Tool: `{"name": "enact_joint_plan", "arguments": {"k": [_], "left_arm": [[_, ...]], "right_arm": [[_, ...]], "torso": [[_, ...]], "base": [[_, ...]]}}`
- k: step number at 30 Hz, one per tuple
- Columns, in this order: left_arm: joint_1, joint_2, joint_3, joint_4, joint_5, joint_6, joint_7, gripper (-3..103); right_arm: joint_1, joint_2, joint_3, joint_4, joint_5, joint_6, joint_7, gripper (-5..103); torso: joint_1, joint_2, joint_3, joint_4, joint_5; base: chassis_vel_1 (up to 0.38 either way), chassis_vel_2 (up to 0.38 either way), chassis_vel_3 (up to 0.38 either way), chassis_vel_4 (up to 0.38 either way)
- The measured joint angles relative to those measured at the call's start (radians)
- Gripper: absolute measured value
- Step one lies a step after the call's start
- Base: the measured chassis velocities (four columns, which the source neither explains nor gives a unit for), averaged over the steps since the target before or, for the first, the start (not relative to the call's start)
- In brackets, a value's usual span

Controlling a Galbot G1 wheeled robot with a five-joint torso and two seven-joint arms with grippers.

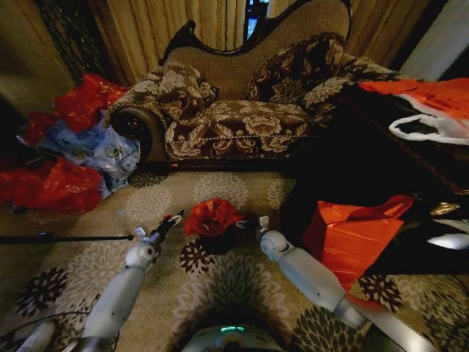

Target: Place a garbage bag over the trash bin.

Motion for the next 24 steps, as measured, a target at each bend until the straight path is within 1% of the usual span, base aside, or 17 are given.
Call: {"name": "enact_joint_plan", "arguments": {"k": [2, 4, 5, 6, 8, 9, 10, 12, 15, 17, 18, 20, 23, 24], "left_arm": [[0.035, 0.014, -0.023, -0.045, 0.003, 0.009, 0.019, 100], [0.039, 0.016, -0.027, -0.053, 0.007, 0.010, 0.022, 100], [0.040, 0.017, -0.030, -0.059, 0.010, 0.012, 0.022, 100], [0.040, 0.017, -0.030, -0.059, 0.010, 0.012, 0.022, 100], [0.030, 0.010, -0.027, -0.058, 0.019, 0.015, 0.017, 100], [0.030, 0.010, -0.027, -0.058, 0.019, 0.015, 0.017, 100], [0.027, 0.005, -0.022, -0.056, 0.024, 0.015, 0.013, 100], [0.027, -0.002, -0.012, -0.056, 0.031, 0.017, 0.009, 100], [0.027, -0.008, -0.005, -0.060, 0.036, 0.019, 0.006, 100], [0.027, -0.010, -0.004, -0.062, 0.037, 0.021, 0.004, 100], [0.025, -0.015, -0.004, -0.064, 0.041, 0.023, 0.001, 100], [0.025, -0.016, -0.006, -0.066, 0.045, 0.023, -0.002, 100], [0.043, -0.015, -0.024, -0.086, 0.048, 0.029, -0.002, 100], [0.043, -0.015, -0.024, -0.086, 0.048, 0.029, -0.002, 100]], "right_arm": [[0.000, -0.013, 0.005, 0.020, -0.003, -0.008, 0.003, 100], [0.000, -0.022, 0.005, 0.031, 0.003, -0.013, 0.006, 100], [-0.005, -0.038, 0.006, 0.052, 0.017, -0.023, 0.013, 100], [-0.005, -0.038, 0.006, 0.052, 0.017, -0.023, 0.013, 100], [-0.019, -0.060, 0.017, 0.103, 0.078, -0.040, 0.030, 100], [-0.019, -0.060, 0.017, 0.103, 0.078, -0.040, 0.030, 100], [-0.027, -0.067, 0.028, 0.128, 0.125, -0.050, 0.039, 100], [-0.040, -0.075, 0.050, 0.156, 0.180, -0.062, 0.050, 100], [-0.054, -0.086, 0.077, 0.176, 0.206, -0.064, 0.051, 100], [-0.061, -0.092, 0.088, 0.184, 0.212, -0.064, 0.049, 100], [-0.076, -0.105, 0.108, 0.208, 0.225, -0.063, 0.047, 100], [-0.087, -0.115, 0.117, 0.224, 0.218, -0.062, 0.046, 100], [-0.123, -0.141, 0.144, 0.256, 0.168, -0.050, 0.031, 100], [-0.123, -0.141, 0.144, 0.256, 0.168, -0.050, 0.031, 100]], "torso": [[0.000, 0.000, 0.000, 0.0001, 0.0000], [0.000, 0.000, 0.000, 0.0001, 0.0000], [0.000, 0.000, 0.000, -0.0004, -0.0004], [0.000, 0.000, 0.000, -0.0004, -0.0004], [0.000, 0.000, 0.000, -0.0007, -0.0001], [0.000, 0.000, 0.000, -0.0007, -0.0001], [0.000, 0.000, 0.000, -0.0006, -0.0001], [0.000, 0.000, 0.000, -0.0005, -0.0004], [0.000, 0.000, 0.000, -0.0004, -0.0001], [0.000, 0.000, 0.000, -0.0005, -0.0002], [0.000, 0.000, 0.000, -0.0006, -0.0001], [0.000, 0.000, 0.000, -0.0006, -0.0001], [0.000, 0.000, 0.000, -0.0006, -0.0002], [0.000, 0.000, 0.000, -0.0006, -0.0002]], "base": [[0.000, 0.000, 0.000, 0.000], [0.000, 0.000, 0.000, 0.000], [0.000, 0.000, 0.000, 0.000], [0.000, 0.000, 0.000, 0.000], [0.000, 0.000, 0.000, 0.000], [0.000, 0.000, 0.000, 0.000], [0.000, 0.000, 0.000, 0.000], [0.000, 0.000, 0.000, 0.000], [0.000, 0.000, 0.000, 0.000], [0.000, 0.000, 0.000, 0.000], [0.000, 0.000, 0.000, 0.000], [0.000, 0.000, 0.000, 0.000], [0.000, 0.000, 0.000, 0.000], [0.000, 0.000, 0.000, 0.000]]}}
